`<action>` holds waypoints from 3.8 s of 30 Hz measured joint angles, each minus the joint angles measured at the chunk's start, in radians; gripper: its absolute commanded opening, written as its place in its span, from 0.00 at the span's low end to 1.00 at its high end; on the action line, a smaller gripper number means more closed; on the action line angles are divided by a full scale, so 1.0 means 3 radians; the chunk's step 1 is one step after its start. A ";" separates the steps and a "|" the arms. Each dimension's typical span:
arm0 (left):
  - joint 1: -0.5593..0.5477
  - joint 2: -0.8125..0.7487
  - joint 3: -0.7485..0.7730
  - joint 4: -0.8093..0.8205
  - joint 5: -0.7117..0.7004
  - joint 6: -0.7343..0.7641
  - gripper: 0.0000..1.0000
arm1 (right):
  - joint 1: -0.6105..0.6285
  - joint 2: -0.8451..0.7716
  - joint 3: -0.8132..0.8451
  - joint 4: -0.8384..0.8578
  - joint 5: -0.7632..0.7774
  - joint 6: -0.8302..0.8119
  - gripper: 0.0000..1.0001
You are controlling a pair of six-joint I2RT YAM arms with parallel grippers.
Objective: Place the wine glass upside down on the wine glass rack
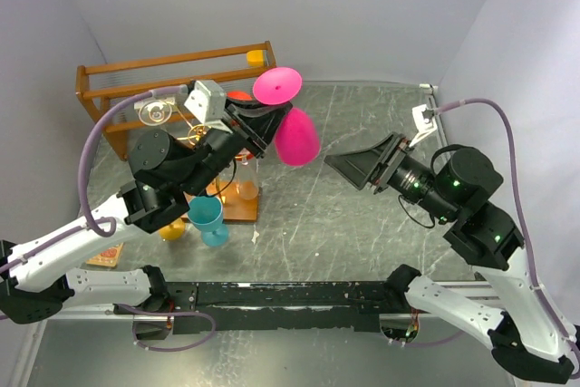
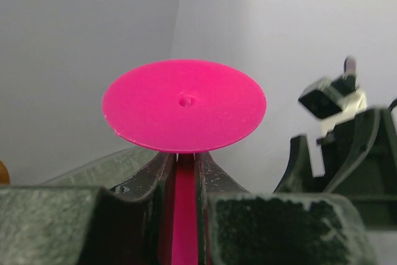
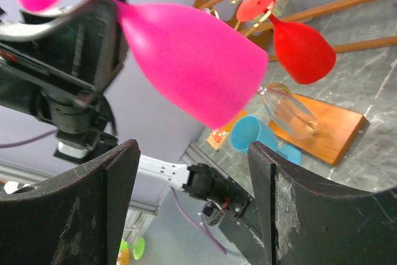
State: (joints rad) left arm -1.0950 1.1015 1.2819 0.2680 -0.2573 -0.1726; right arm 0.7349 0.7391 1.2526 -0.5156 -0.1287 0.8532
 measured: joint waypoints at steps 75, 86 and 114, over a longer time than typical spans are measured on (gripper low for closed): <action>0.0015 -0.0132 -0.0301 -0.0584 0.0654 -0.2134 0.71 | 0.0010 0.0075 -0.0244 0.0973 0.0380 0.0941 0.00; 0.0017 -0.0182 -0.0258 -0.0666 0.0384 -0.2426 0.57 | 0.0009 0.0104 -0.0281 0.0951 0.0102 0.0924 0.00; 0.0380 0.0172 0.0198 -0.0827 0.0783 -0.2594 0.07 | 0.0004 -0.0033 -0.0308 0.0811 0.0052 0.0615 0.65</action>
State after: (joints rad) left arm -0.9810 1.1530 1.3415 0.0200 -0.0223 -0.9508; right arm 0.7361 0.7292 1.1603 -0.2722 -0.1131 1.0378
